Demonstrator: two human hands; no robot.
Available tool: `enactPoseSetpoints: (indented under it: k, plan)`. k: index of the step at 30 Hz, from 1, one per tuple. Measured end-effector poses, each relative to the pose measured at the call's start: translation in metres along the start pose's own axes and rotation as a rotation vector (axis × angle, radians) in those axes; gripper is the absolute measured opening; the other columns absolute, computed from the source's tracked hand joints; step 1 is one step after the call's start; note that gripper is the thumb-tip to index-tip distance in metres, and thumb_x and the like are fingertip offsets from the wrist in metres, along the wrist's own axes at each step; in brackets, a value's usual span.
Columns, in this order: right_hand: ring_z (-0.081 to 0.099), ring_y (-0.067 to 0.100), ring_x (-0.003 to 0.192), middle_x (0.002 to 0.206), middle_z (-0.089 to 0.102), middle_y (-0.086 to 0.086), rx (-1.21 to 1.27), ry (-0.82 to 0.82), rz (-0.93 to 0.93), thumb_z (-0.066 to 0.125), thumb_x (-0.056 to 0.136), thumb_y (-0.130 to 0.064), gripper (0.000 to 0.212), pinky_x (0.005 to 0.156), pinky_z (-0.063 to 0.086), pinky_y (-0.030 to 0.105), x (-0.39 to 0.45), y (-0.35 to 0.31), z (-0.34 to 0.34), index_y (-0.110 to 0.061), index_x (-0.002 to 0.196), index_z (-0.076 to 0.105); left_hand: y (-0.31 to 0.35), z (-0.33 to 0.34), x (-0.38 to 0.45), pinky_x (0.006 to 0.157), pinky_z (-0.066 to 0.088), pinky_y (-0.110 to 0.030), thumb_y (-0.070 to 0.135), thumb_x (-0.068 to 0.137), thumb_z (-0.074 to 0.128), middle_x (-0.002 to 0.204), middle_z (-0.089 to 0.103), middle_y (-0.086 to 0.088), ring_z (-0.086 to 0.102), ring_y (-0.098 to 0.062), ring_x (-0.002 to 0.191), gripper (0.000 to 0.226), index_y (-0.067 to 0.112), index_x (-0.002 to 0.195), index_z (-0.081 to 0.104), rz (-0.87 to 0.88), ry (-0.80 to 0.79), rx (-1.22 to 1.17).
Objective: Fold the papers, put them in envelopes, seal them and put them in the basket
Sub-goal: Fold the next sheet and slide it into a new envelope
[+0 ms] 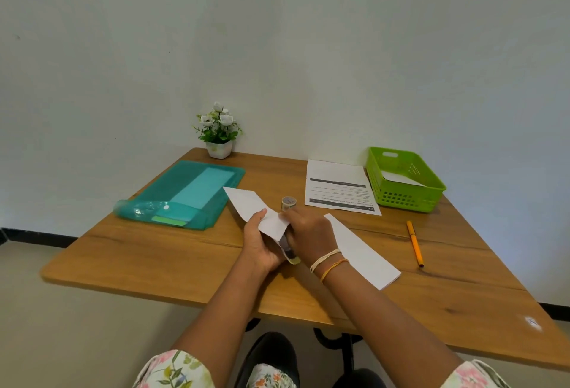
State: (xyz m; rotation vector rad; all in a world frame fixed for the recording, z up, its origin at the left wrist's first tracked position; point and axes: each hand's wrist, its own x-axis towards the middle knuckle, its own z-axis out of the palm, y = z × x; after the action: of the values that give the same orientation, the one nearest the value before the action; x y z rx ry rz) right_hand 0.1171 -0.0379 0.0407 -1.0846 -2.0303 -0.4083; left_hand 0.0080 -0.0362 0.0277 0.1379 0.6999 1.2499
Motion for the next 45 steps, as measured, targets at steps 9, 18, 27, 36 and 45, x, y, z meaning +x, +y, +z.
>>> enactPoseSetpoints:
  k: [9, 18, 27, 36, 45]
  plan:
    - [0.056, 0.023, 0.111, 0.120, 0.060, 0.008, 0.247, -0.215, 0.681, 0.060, 0.078, -0.032, 0.043, 0.095, 0.047, 0.034, -0.002, 0.030, -0.030, -0.012, 0.117, 0.061, 0.020, -0.015, 0.024, 0.081, 0.054, -0.053, 0.035, 0.079, 0.068, 0.113, 0.058, -0.022, 0.062, -0.037, 0.092, 0.060, 0.008, 0.128, 0.046, 0.049, -0.039, -0.075]
    - [0.053, 0.029, 0.118, 0.133, 0.054, 0.008, -0.039, -0.819, 1.103, 0.077, 0.060, -0.063, 0.090, 0.093, 0.048, 0.037, -0.021, 0.072, -0.043, -0.018, 0.132, 0.047, 0.023, -0.020, 0.040, 0.080, 0.056, -0.050, 0.056, 0.080, 0.063, 0.094, 0.065, -0.019, 0.066, -0.033, 0.085, 0.069, 0.006, 0.125, 0.050, 0.040, -0.149, -0.036]
    - [0.064, 0.032, 0.098, 0.108, 0.068, 0.016, 0.798, -0.757, 1.216, 0.075, 0.079, -0.031, 0.038, 0.087, 0.053, 0.040, -0.002, 0.051, -0.048, -0.008, 0.106, 0.060, 0.029, -0.029, 0.041, 0.076, 0.055, -0.043, 0.059, 0.082, 0.059, 0.094, 0.059, -0.014, 0.063, -0.026, 0.081, 0.064, 0.014, 0.126, 0.047, 0.130, -0.243, -0.086]
    - [0.068, 0.025, 0.074, 0.089, 0.069, 0.012, 1.239, -0.786, 1.154, 0.067, 0.084, -0.023, 0.021, 0.064, 0.057, 0.031, -0.006, 0.051, -0.079, -0.012, 0.100, 0.060, 0.030, -0.034, 0.044, 0.075, 0.058, -0.042, 0.061, 0.087, 0.051, 0.093, 0.063, -0.015, 0.063, -0.027, 0.081, 0.060, 0.012, 0.123, 0.052, 0.242, -0.203, -0.076]
    - [0.067, 0.018, 0.075, 0.094, 0.067, 0.007, 1.264, -1.101, 0.997, 0.075, 0.074, -0.031, 0.051, 0.062, 0.056, 0.023, -0.025, 0.034, -0.066, -0.008, 0.116, 0.058, 0.030, -0.035, 0.039, 0.078, 0.054, -0.043, 0.069, 0.077, 0.056, 0.099, 0.062, -0.016, 0.061, -0.031, 0.087, 0.077, 0.014, 0.129, 0.047, 0.168, -0.187, 0.009]
